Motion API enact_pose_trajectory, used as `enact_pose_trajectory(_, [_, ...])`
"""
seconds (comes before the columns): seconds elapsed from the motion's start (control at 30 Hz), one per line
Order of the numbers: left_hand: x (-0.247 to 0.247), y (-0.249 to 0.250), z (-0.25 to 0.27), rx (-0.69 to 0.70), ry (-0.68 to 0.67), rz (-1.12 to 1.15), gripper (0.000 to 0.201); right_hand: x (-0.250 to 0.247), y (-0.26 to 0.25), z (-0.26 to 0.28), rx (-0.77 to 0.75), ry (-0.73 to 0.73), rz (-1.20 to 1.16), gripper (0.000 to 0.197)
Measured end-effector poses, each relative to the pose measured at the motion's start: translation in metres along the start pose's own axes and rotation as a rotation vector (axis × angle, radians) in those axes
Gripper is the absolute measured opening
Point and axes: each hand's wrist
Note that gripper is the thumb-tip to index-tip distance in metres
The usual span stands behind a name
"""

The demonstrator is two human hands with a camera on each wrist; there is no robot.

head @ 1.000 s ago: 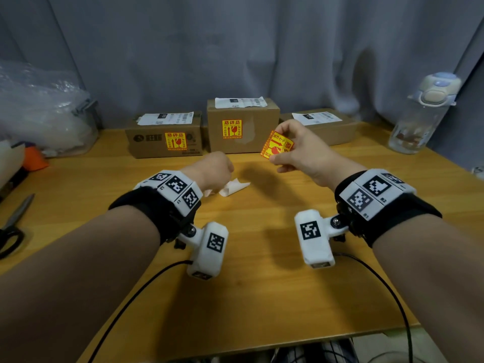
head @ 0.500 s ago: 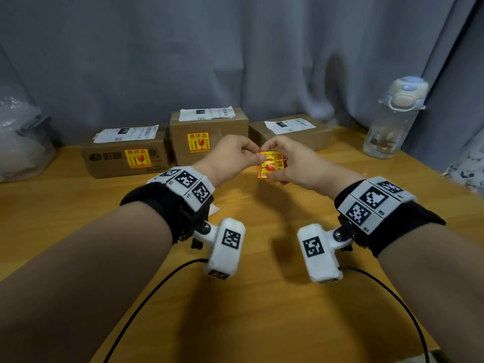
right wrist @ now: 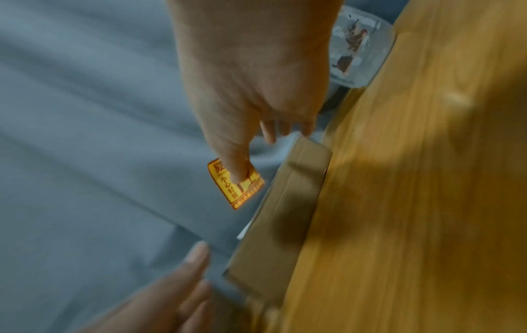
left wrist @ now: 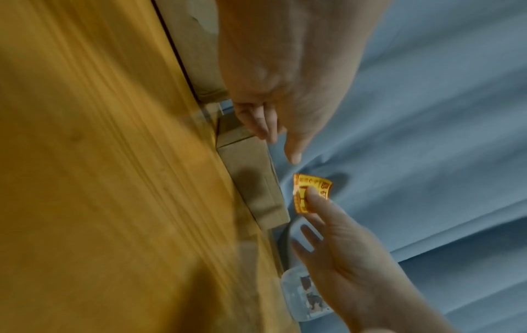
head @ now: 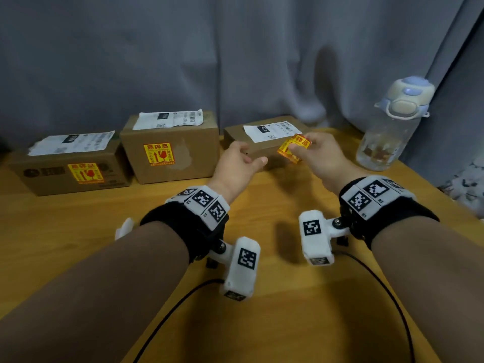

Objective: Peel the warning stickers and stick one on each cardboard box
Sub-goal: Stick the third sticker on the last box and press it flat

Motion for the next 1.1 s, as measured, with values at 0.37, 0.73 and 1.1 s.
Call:
enact_pose_trajectory(0.37, [0.021,0.011,-0.032,-0.105,-0.027,-0.357,0.08,-0.011,0.015,-0.04,0.098,-0.047,-0.02,0.023])
enact_pose_trajectory(0.73, [0.015,0.014,-0.018,-0.188,-0.093,-0.332,0.095,-0.008,0.002,-0.017,0.212,-0.082,-0.071,0.016])
enact_pose_trajectory(1.1, [-0.024,0.017,0.056,0.335,0.142,-0.825,0.08,-0.042,-0.06,0.066,0.154,-0.041,-0.016,0.022])
Point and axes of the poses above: each hand's wrist, its own z-axis away from the middle knuckle, its own x-axis out of the palm, y = z × x, and after that the axes turned 11 degrees about -z, right-handed
